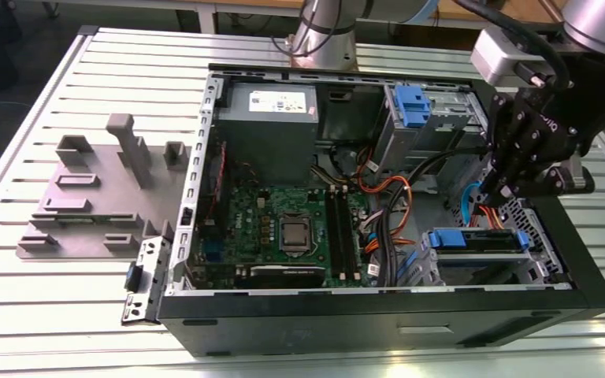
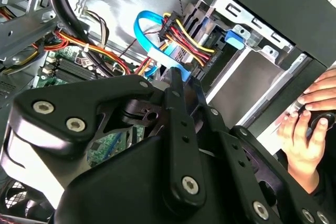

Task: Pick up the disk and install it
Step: 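Insert the second disk wire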

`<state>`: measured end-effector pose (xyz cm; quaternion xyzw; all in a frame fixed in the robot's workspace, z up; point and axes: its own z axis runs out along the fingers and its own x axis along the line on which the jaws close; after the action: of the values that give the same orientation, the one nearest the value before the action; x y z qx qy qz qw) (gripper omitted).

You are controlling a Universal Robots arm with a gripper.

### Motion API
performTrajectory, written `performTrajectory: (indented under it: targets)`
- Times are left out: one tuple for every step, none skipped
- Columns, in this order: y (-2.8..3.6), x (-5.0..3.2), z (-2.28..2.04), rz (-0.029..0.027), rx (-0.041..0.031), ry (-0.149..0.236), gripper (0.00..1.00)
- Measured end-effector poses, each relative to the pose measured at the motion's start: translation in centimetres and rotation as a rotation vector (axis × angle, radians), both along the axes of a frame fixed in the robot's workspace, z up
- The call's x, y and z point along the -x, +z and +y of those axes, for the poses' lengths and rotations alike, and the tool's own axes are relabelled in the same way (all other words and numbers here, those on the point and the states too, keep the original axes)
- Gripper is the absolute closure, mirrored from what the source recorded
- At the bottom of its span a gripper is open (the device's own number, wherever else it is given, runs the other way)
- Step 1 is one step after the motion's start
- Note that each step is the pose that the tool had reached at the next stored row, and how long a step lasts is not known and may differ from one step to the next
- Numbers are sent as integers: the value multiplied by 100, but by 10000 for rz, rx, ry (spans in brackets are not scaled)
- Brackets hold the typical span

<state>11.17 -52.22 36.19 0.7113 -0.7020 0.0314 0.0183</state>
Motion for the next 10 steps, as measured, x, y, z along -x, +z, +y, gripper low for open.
performTrajectory:
  targets:
    - [-11, 0, 0, 0, 2, 7, 76]
    - [-21, 0, 0, 1, 5, 14, 76]
    - [-32, 0, 0, 2, 8, 21, 76]
    - [-43, 0, 0, 2, 13, 27, 76]
    - [-52, 0, 0, 2, 21, 33, 76]
    - [-59, 0, 0, 3, 33, 40, 76]
    - [-66, 0, 0, 3, 44, 46, 76]
    - [-72, 0, 0, 3, 50, 53, 76]
    - [-77, 0, 0, 3, 52, 56, 78]
    - [-81, 0, 0, 3, 53, 59, 84]
